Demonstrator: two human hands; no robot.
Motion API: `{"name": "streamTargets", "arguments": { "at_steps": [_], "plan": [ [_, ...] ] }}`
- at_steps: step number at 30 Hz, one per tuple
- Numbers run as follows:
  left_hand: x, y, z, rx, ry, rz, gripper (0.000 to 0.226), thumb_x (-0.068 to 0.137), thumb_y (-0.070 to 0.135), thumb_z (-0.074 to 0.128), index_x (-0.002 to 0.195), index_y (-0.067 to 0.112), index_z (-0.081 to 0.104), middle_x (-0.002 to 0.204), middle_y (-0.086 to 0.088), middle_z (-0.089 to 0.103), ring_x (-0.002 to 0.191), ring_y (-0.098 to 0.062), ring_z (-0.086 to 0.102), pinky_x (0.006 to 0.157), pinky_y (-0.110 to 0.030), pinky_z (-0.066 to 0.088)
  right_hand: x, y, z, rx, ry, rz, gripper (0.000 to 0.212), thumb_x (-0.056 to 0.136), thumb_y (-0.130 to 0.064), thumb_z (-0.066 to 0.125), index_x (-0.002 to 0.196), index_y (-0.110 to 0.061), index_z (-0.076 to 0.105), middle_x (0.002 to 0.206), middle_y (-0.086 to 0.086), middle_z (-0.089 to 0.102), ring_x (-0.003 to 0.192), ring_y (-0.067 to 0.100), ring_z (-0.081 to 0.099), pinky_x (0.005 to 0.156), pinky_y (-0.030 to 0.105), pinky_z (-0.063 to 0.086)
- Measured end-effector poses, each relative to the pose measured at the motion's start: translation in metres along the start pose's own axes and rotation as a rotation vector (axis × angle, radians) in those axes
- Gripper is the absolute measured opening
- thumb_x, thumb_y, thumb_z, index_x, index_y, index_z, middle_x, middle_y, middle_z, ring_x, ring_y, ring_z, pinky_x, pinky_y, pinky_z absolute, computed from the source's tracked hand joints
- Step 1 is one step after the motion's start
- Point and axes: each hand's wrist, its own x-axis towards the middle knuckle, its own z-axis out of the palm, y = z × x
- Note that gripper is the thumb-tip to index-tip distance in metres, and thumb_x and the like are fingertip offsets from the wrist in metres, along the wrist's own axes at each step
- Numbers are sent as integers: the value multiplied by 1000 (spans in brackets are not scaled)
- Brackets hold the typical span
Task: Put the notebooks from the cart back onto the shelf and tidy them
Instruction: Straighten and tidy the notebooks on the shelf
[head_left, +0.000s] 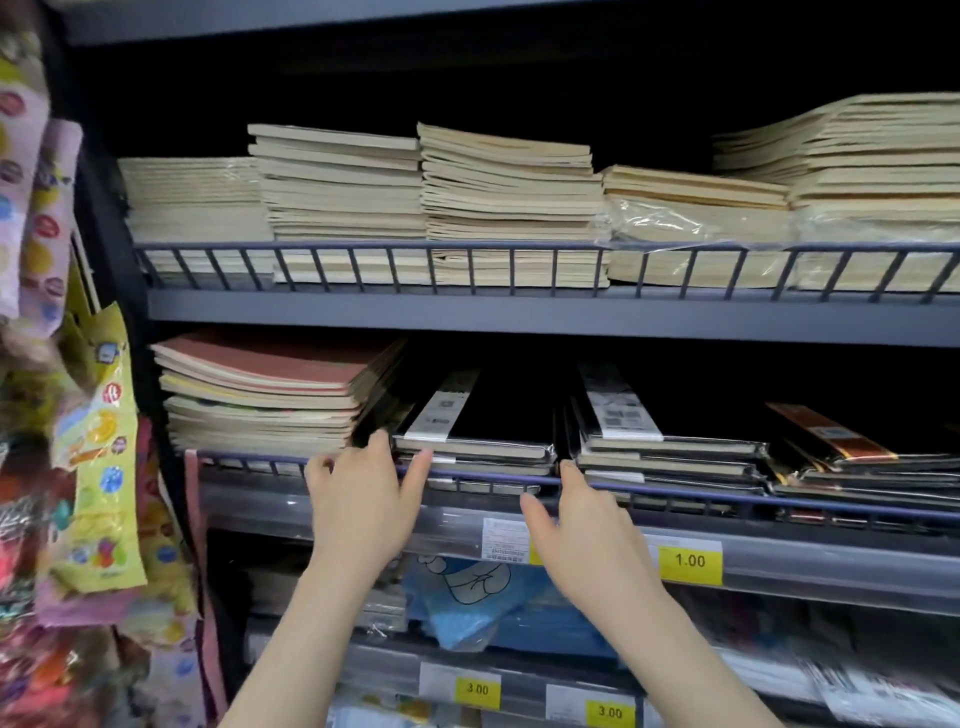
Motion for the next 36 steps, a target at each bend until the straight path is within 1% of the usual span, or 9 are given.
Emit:
{"name": "streamTargets", "arguments": {
  "at_steps": [4, 11, 16, 21, 25, 28, 30, 33, 36],
  "plan": [
    [5, -4, 6, 4, 25, 18, 38, 90, 50, 39, 74, 15, 41, 54, 7, 40, 61, -19, 41, 92, -44, 25, 11, -8, -1, 179, -120, 92, 48, 93, -34, 40, 132, -7, 34, 57, -3, 45, 55, 14, 47, 53, 33, 41],
    [-1, -12, 15, -97, 117, 51, 49, 83, 59, 32, 86, 14, 51, 62, 5, 46, 66, -18, 42, 98, -43, 23, 8, -3, 2, 280, -118, 70, 51, 93, -29, 43, 139, -11, 31, 48, -5, 40, 43, 9, 39, 50, 28, 38],
    [-4, -10, 17, -124, 153, 73, 60, 88, 46, 48, 137, 14, 36, 71, 4, 54, 76, -18, 50, 101, -39, 18, 3, -3, 7, 206, -57, 54, 63, 93, -38, 41, 144, -13, 15, 54, -3, 49, 55, 15, 53, 58, 37, 50],
    [-9, -9, 22, -152, 203, 98, 36, 87, 40, 49, 113, 17, 56, 64, 6, 46, 66, -18, 45, 102, -47, 25, -4, -2, 14, 234, -21, -4, 64, 93, -38, 40, 145, -22, 7, 60, -1, 50, 57, 16, 50, 56, 36, 47],
    [-8, -8, 19, -161, 204, 100, 41, 85, 46, 47, 111, 16, 56, 60, 7, 46, 67, -17, 45, 103, -47, 26, -6, -5, 12, 212, -43, -28, 65, 94, -37, 40, 146, -25, 2, 56, -2, 48, 54, 15, 48, 53, 37, 47],
    [-12, -4, 17, -120, 222, 112, 62, 85, 60, 44, 123, 11, 50, 100, -10, 64, 99, -30, 56, 101, -51, 33, -26, 7, -9, 291, -34, -93, 63, 92, -39, 43, 144, -34, 8, 49, -2, 42, 49, 11, 42, 50, 31, 37],
    [-17, 17, 13, -142, 262, 161, 70, 83, 59, 38, 132, 10, 44, 133, -14, 51, 124, -28, 42, 109, -51, 24, -42, 26, -40, 342, 104, -102, 52, 90, -37, 48, 138, -37, 28, 46, 0, 40, 44, 8, 38, 49, 23, 32],
    [-20, 71, 12, -230, 206, 327, 64, 86, 59, 32, 135, 19, 42, 137, -7, 50, 128, -17, 39, 114, -44, 12, -45, 72, -80, 326, 395, 28, 48, 88, -31, 52, 134, -26, 38, 45, -4, 44, 41, 10, 38, 44, 20, 27],
    [-16, 116, 22, -196, 67, 434, 61, 85, 61, 26, 135, 30, 42, 130, -3, 58, 129, -16, 45, 114, -46, 9, -25, 100, -94, 266, 397, 144, 57, 89, -35, 52, 140, -19, 32, 42, -3, 40, 41, 10, 37, 47, 26, 29]
  ]
}}
